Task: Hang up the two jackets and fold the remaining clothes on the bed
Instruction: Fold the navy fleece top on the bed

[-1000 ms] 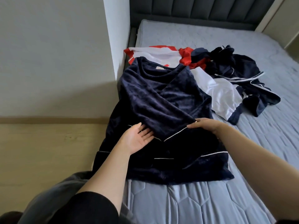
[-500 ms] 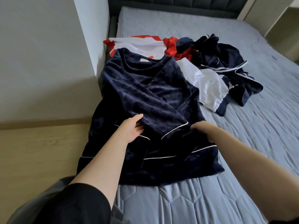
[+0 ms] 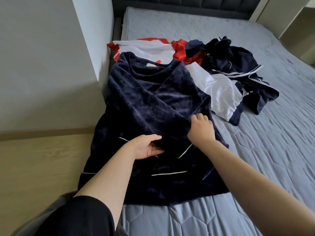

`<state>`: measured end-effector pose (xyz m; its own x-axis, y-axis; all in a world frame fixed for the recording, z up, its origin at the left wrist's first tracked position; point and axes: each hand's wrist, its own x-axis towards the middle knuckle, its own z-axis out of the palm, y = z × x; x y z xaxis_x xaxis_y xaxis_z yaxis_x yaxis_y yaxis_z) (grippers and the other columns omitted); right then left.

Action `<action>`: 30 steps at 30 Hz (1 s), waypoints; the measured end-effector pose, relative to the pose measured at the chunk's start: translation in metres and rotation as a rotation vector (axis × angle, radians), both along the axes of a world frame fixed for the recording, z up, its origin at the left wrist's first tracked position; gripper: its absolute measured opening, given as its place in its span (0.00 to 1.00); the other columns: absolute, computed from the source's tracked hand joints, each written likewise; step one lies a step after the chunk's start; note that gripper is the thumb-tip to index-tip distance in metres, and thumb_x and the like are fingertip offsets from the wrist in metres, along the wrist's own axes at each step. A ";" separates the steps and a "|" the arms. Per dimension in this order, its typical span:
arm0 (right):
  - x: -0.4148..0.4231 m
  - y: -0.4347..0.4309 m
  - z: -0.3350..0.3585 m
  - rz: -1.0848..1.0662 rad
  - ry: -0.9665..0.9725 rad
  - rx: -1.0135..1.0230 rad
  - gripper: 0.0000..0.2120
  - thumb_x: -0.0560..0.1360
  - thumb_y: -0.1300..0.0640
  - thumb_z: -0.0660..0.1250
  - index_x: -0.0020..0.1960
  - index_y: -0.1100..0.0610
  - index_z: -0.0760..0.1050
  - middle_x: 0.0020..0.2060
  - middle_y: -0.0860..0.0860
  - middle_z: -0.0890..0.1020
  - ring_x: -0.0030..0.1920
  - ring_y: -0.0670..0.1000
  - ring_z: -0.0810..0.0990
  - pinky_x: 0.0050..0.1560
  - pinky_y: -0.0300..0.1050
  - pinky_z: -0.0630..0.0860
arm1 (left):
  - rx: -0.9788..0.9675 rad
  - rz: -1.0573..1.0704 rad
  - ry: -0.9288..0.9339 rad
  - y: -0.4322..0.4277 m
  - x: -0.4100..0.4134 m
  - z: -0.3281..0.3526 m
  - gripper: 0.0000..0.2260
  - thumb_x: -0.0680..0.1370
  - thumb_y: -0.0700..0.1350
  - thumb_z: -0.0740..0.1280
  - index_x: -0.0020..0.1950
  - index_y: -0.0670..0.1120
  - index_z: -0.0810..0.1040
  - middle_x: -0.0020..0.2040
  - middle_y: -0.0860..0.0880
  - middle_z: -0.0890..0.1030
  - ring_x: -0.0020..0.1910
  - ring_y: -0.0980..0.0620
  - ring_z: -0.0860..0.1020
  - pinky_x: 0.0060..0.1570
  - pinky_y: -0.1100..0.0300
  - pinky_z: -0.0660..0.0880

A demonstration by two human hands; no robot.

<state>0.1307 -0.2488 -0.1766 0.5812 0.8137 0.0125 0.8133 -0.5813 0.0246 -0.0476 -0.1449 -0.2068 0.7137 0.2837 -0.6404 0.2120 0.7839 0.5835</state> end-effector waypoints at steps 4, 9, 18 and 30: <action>-0.020 0.037 -0.007 0.057 0.169 0.123 0.22 0.74 0.62 0.58 0.67 0.61 0.65 0.65 0.56 0.69 0.65 0.58 0.65 0.65 0.48 0.61 | 0.096 0.056 0.021 0.031 -0.008 0.001 0.12 0.78 0.43 0.66 0.59 0.39 0.75 0.52 0.39 0.82 0.48 0.43 0.83 0.44 0.52 0.81; -0.039 0.104 -0.007 0.114 0.273 0.055 0.26 0.79 0.52 0.56 0.74 0.60 0.57 0.73 0.58 0.60 0.73 0.58 0.56 0.71 0.53 0.54 | 0.110 0.288 -0.031 0.075 -0.020 0.001 0.10 0.78 0.45 0.65 0.58 0.43 0.76 0.52 0.41 0.83 0.49 0.45 0.82 0.43 0.54 0.80; -0.033 0.189 -0.028 -0.064 0.365 0.043 0.32 0.77 0.42 0.58 0.75 0.57 0.54 0.71 0.55 0.64 0.70 0.58 0.61 0.67 0.55 0.61 | -0.195 0.646 -0.291 0.154 -0.015 -0.018 0.14 0.79 0.50 0.62 0.60 0.43 0.77 0.52 0.41 0.83 0.46 0.41 0.83 0.36 0.51 0.80; 0.007 0.203 -0.038 -0.412 0.790 0.532 0.10 0.76 0.57 0.61 0.47 0.63 0.77 0.33 0.51 0.77 0.39 0.54 0.76 0.43 0.45 0.73 | -0.233 0.850 -0.387 0.177 -0.019 -0.035 0.09 0.77 0.37 0.61 0.53 0.40 0.79 0.50 0.39 0.83 0.46 0.41 0.82 0.43 0.46 0.76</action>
<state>0.1381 -0.0454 -0.2147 0.8118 0.5508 -0.1940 0.2215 -0.5979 -0.7703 -0.0670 0.0324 -0.2421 0.5017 0.6989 -0.5098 -0.6551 0.6918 0.3038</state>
